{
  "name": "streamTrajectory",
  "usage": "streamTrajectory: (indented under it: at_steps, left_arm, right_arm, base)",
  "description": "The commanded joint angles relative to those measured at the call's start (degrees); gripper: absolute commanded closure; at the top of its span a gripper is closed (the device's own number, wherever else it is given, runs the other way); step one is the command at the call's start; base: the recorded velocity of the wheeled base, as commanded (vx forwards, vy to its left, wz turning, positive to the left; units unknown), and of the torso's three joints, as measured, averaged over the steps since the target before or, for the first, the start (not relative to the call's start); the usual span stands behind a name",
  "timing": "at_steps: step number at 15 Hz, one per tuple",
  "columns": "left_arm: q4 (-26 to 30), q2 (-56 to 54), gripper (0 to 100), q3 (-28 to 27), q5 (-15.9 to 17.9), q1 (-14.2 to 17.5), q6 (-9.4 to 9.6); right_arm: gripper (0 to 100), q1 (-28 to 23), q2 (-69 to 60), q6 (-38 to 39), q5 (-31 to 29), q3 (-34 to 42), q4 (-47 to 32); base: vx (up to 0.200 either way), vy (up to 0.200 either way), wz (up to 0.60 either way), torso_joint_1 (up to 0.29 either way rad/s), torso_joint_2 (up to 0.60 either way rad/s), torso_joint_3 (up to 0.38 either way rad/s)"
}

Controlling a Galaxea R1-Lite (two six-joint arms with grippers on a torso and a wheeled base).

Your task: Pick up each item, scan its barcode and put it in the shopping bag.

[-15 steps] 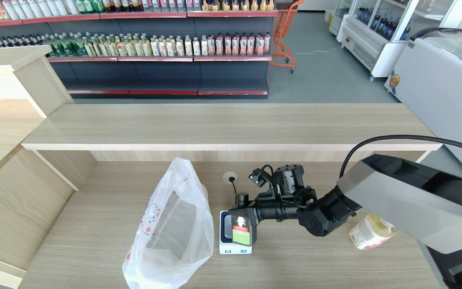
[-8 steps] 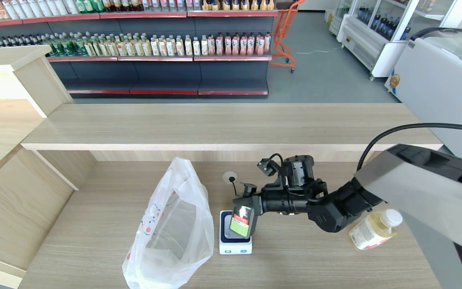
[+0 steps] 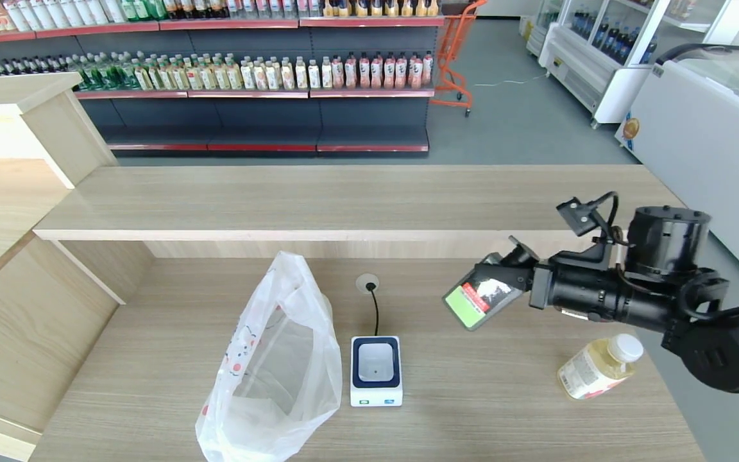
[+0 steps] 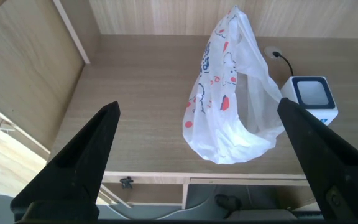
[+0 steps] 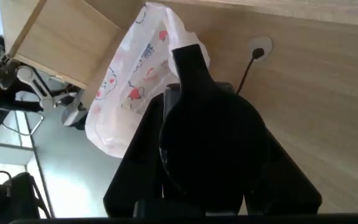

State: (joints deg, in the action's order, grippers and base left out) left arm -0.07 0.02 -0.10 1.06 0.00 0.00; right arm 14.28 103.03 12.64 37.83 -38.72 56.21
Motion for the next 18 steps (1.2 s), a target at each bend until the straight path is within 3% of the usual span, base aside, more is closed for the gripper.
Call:
streamTrajectory:
  at_steps: [1,3,5,18]
  left_arm:
    - [-0.01,-0.02,0,0.01,-0.01,0.00,0.00]
    - [-0.01,-0.02,0,0.01,-0.01,0.00,0.00]
    - [-0.01,-0.02,0,0.01,-0.01,0.00,0.00]
    - [-0.01,-0.02,0,0.01,-0.01,0.00,0.09]
  right_arm:
    - [100,-6.10,-9.43,-0.95,6.65,8.92,7.60]
    - [100,-7.42,-9.78,-1.04,9.28,14.37,14.98]
    - [100,-7.68,-9.34,-1.04,9.19,15.95,16.91]
    - [100,-7.77,-8.99,-1.22,8.93,16.57,16.39]
  base:
    - [0.000,0.000,0.00,0.000,0.00,0.000]
    - [0.000,0.000,0.00,0.000,0.00,0.000]
    - [0.000,0.000,0.00,0.000,0.00,0.000]
    - [-0.015,0.000,0.00,0.000,0.00,0.000]
